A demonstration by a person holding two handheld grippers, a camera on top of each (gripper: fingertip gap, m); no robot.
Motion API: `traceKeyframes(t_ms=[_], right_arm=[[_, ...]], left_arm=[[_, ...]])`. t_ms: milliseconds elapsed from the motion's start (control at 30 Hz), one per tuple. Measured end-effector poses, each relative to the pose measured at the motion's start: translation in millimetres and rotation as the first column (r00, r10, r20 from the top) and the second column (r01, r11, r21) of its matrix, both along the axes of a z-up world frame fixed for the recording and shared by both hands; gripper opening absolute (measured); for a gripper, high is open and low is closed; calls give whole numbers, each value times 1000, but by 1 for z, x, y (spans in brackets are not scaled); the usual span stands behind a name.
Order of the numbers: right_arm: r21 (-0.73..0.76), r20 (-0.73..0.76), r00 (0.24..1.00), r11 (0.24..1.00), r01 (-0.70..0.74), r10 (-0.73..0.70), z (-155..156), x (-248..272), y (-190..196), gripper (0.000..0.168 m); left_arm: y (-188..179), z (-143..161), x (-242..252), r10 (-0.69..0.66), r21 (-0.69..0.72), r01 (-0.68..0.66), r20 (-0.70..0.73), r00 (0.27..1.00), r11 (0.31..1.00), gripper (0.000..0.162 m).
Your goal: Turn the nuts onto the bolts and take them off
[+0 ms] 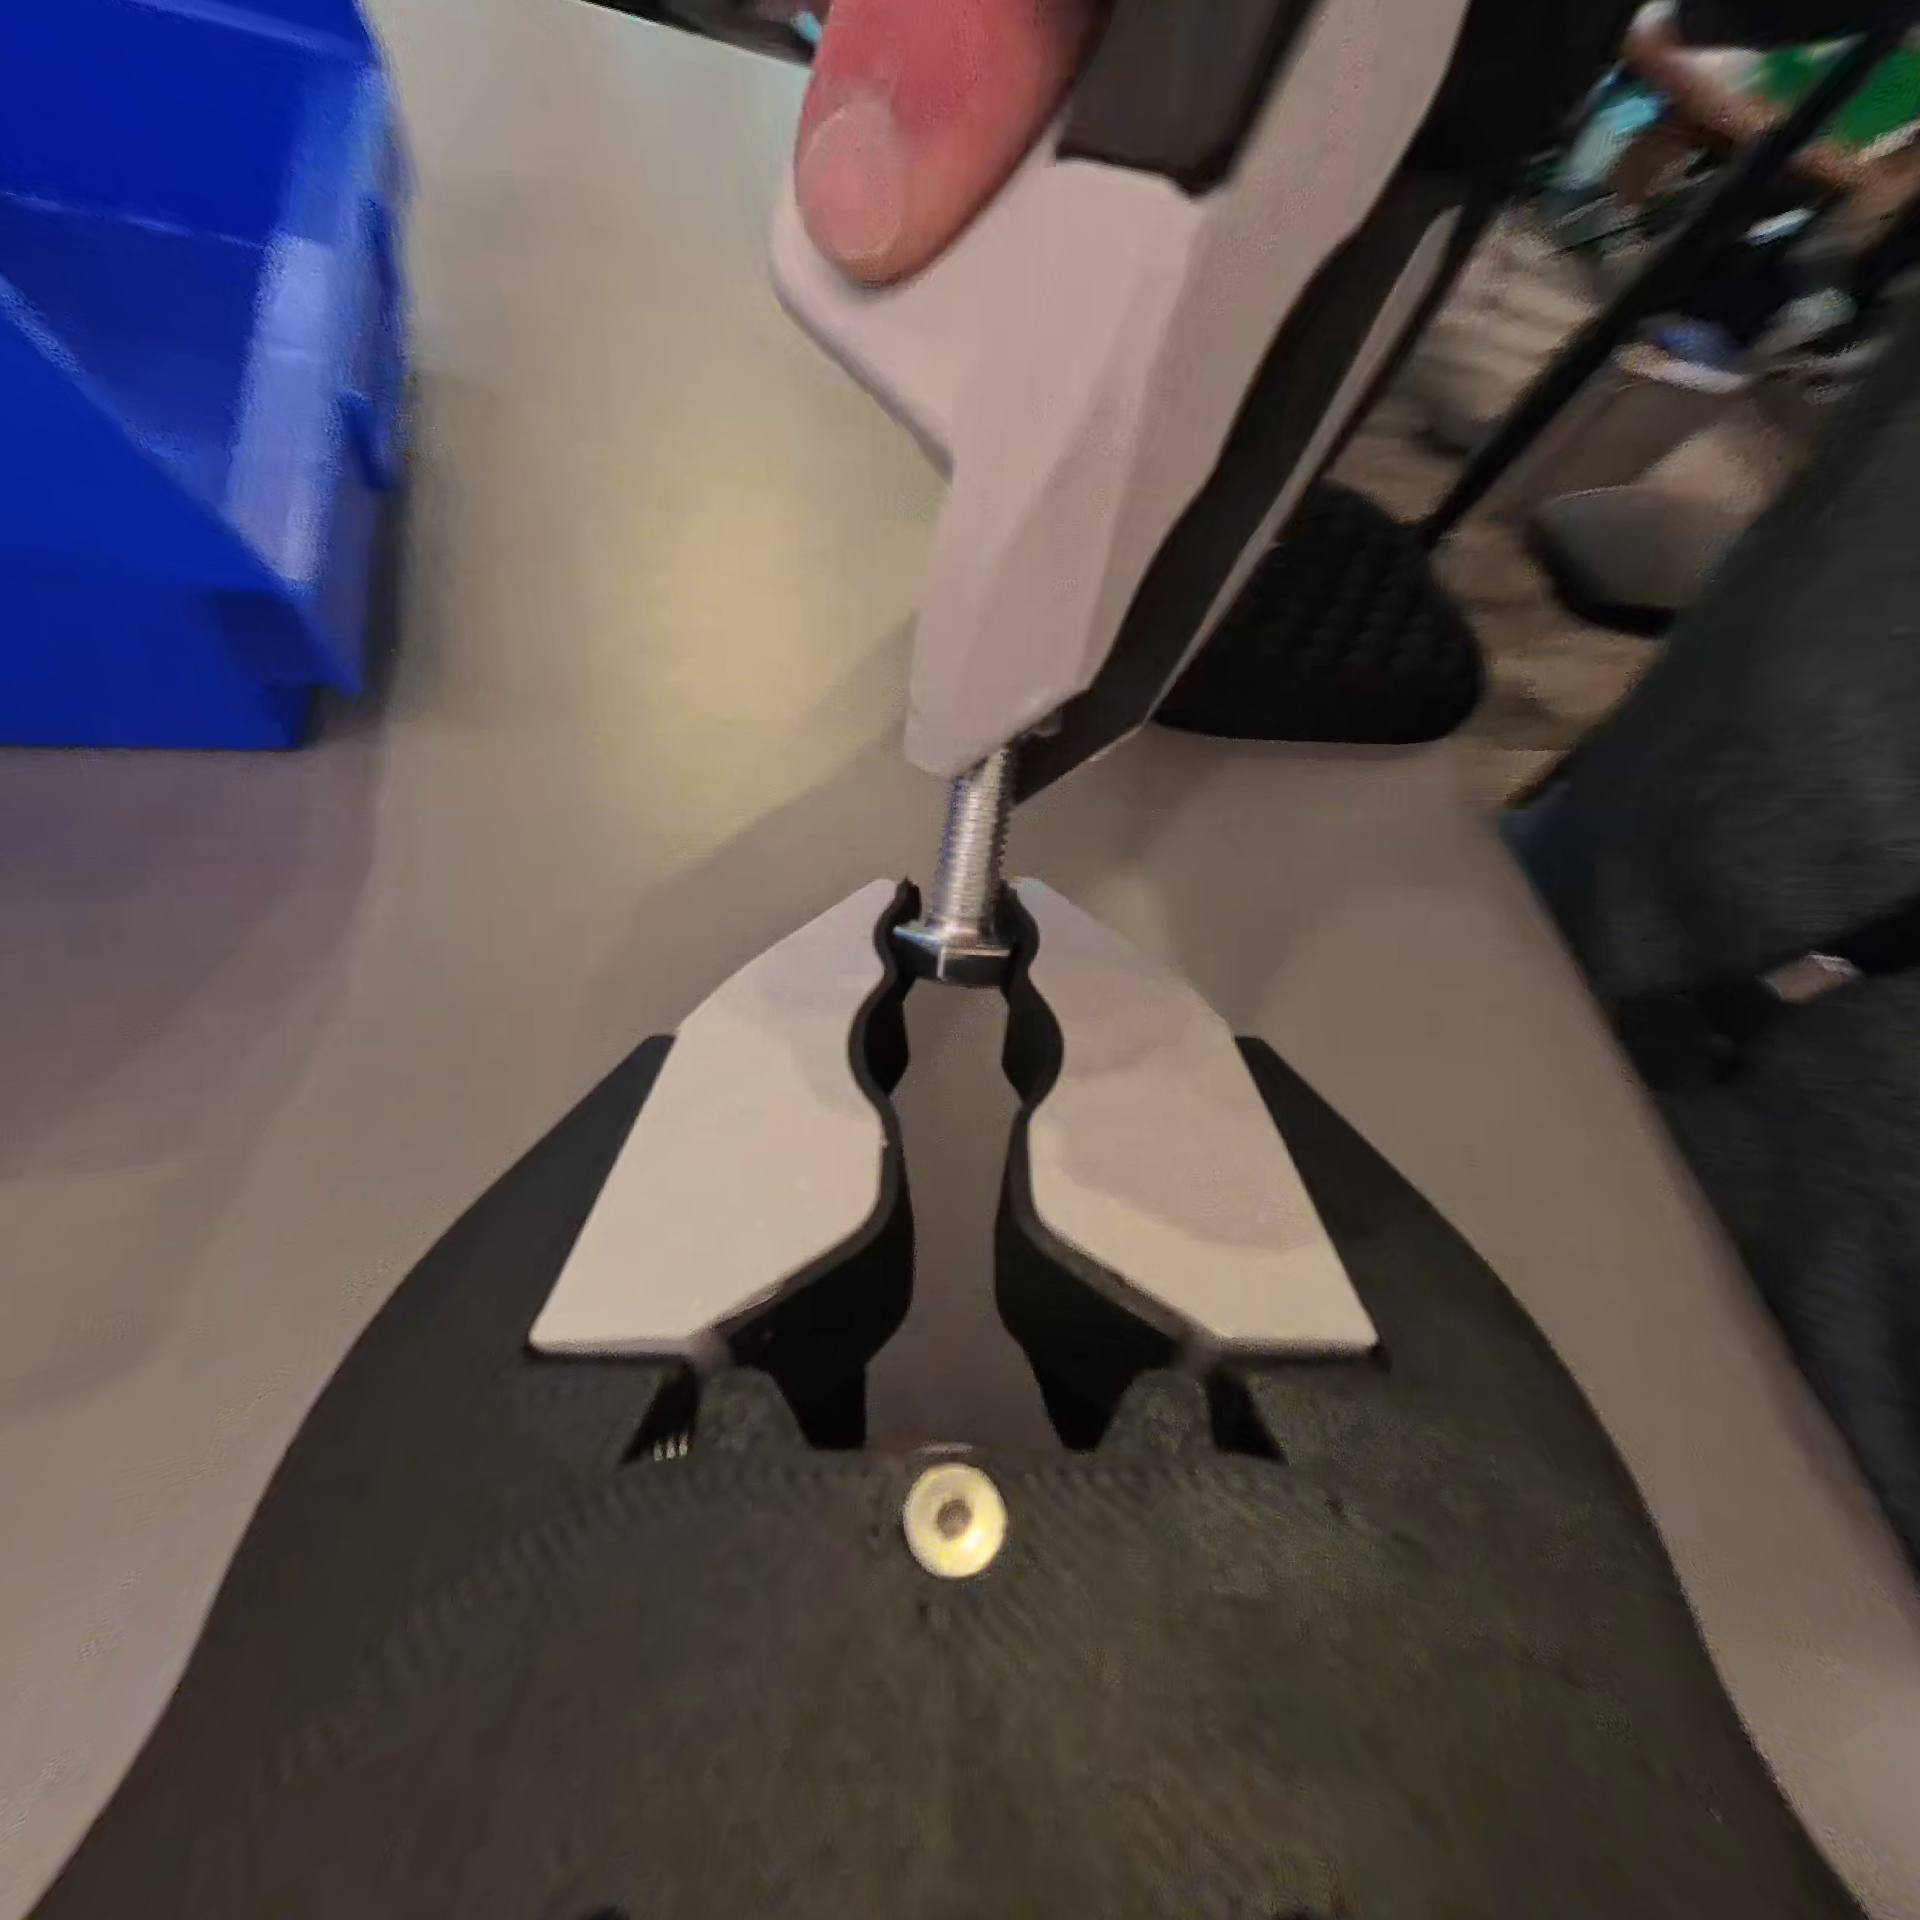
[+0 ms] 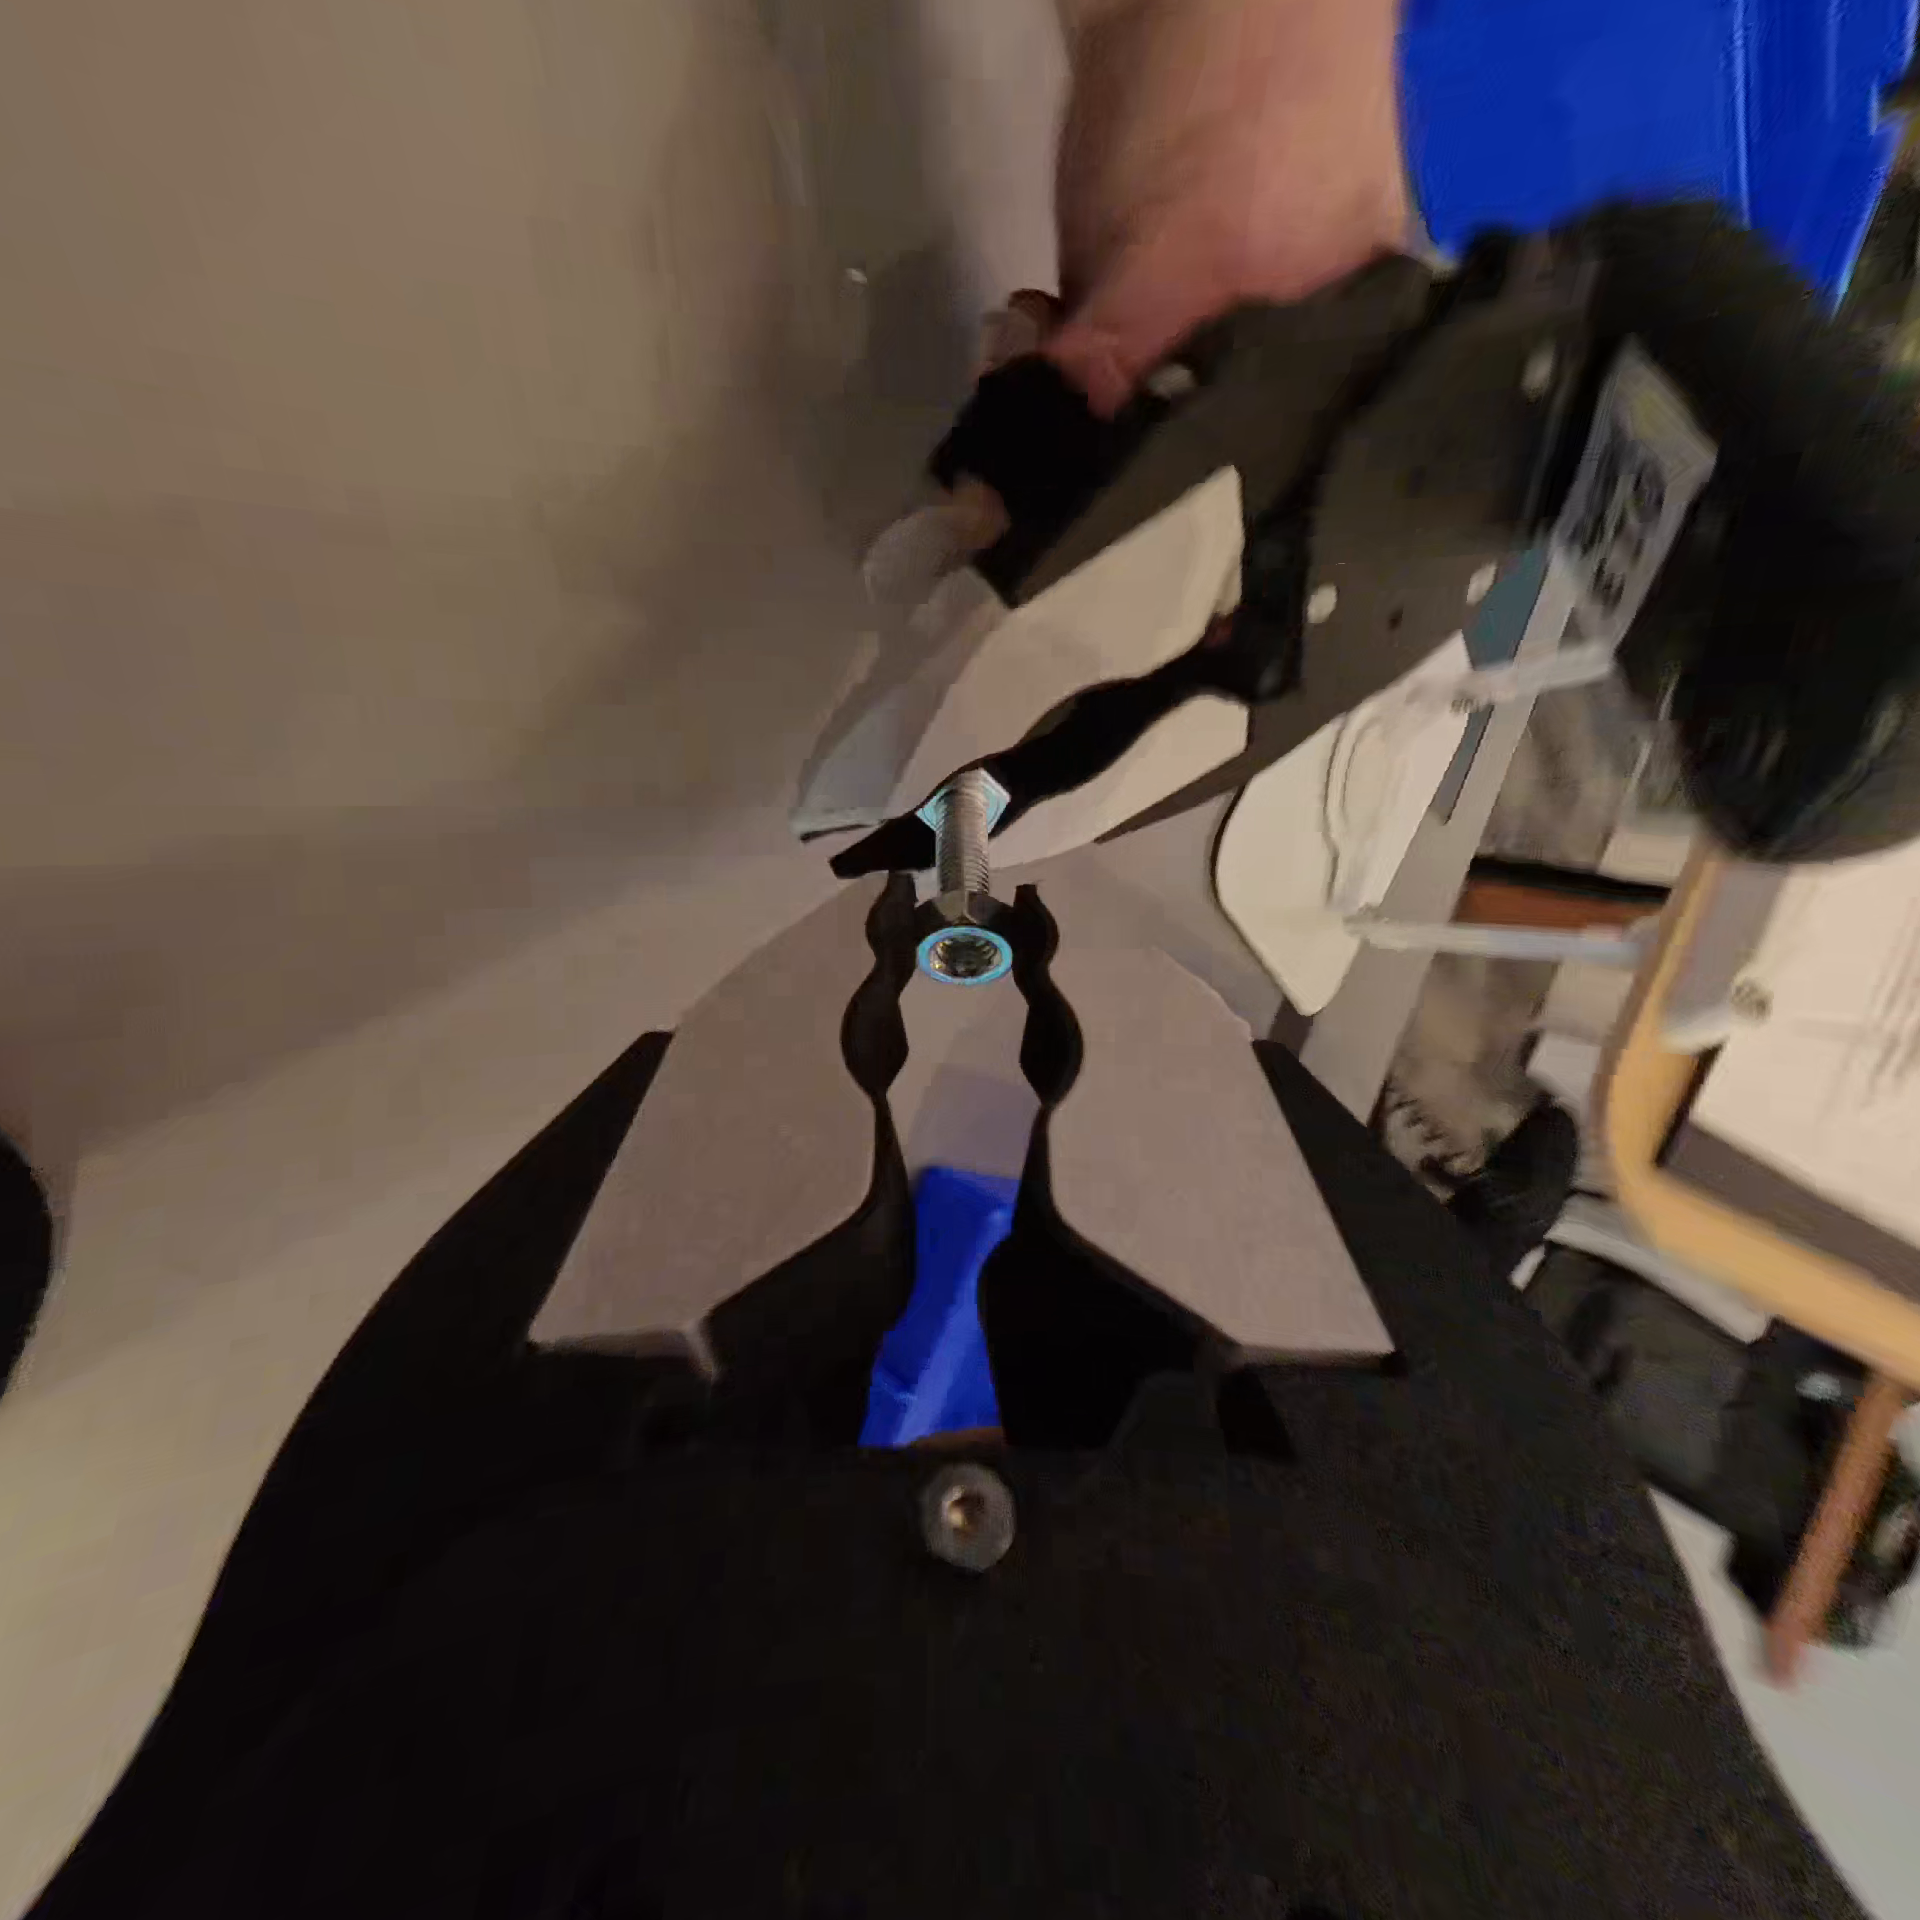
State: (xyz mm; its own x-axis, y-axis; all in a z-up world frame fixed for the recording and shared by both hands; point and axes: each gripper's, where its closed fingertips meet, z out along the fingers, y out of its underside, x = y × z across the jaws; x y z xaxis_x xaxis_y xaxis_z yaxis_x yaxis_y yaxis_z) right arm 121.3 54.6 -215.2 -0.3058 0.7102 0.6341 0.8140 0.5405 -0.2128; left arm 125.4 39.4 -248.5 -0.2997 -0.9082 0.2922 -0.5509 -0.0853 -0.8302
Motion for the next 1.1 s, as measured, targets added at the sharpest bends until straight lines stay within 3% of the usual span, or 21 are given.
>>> traceKeyframes(t_ms=[167, 300, 600, 900, 1100], right_arm=[[175, 178, 974, 969, -173, 141, 4, -2, -4, 18], [158, 137, 982, 975, -154, 132, 7, -3, -3, 18], [299, 192, 969, 931, -210, 157, 13, -4, -5, 18], [93, -15, 1000, 995, -20, 22, 18, -4, 1, 18], [-118, -149, 979, 985, 123, -140, 15, -3, 7, 18]], left_arm=[[-14, 8, -4, -99, -181, 113, 84, 992, 977, 14], [-15, 13, -5, -106, -218, 128, 112, 988, 967, 14], [-20, 21, -9, -141, -295, 183, 159, 977, 938, 14], [-9, 28, -6, -76, -225, 113, 169, 983, 968, 15], [7, 23, -2, 13, -38, -8, 141, 990, 999, 32]])
